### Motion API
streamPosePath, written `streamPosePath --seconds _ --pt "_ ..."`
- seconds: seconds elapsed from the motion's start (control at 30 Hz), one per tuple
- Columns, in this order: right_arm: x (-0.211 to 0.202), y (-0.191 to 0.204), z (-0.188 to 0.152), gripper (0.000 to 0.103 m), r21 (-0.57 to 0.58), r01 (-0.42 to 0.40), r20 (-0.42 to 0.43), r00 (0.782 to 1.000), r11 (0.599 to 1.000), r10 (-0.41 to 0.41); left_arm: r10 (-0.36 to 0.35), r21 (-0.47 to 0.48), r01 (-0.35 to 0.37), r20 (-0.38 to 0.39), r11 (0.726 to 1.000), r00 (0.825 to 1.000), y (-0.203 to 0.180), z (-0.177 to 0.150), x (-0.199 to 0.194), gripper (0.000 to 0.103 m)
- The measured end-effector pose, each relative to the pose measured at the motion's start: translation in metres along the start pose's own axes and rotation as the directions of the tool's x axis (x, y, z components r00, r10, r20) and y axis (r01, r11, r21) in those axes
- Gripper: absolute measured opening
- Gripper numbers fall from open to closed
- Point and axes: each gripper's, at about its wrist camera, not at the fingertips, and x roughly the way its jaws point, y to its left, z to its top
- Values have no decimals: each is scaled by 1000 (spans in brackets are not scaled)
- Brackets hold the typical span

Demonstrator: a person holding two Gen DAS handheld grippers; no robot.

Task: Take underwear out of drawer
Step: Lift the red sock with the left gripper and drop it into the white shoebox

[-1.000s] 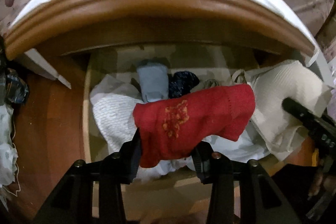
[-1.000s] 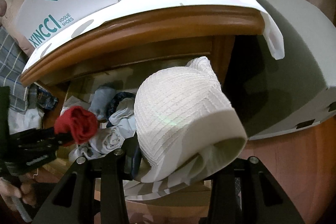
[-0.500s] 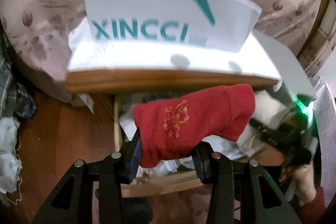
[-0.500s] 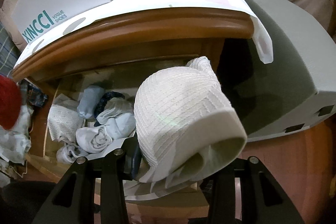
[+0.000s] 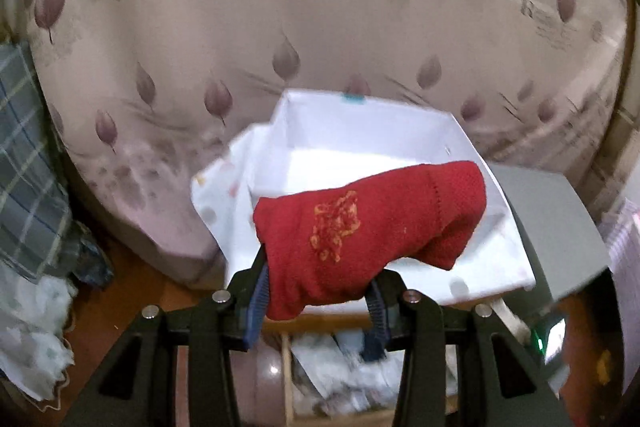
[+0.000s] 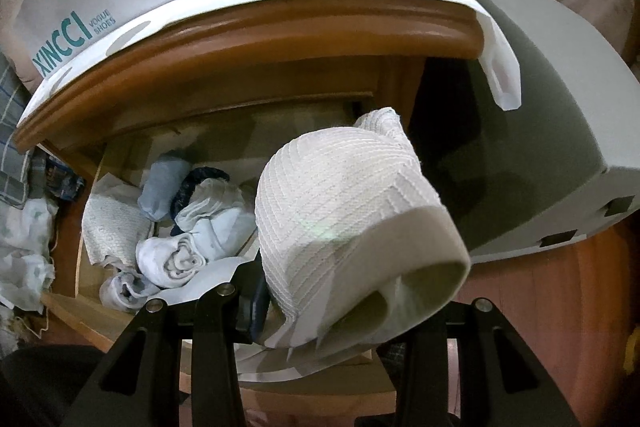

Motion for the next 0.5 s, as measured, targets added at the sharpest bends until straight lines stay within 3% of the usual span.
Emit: streamPosePath --seconds 0.2,0.5 --pt "3 4 0 38 -13 -9 -4 1000 1000 9 94 37 -94 -5 995 996 1 45 27 43" --pt "3 0 1 38 2 -20 -16 1000 1000 20 116 75 -111 -63 991 991 -14 75 90 43"
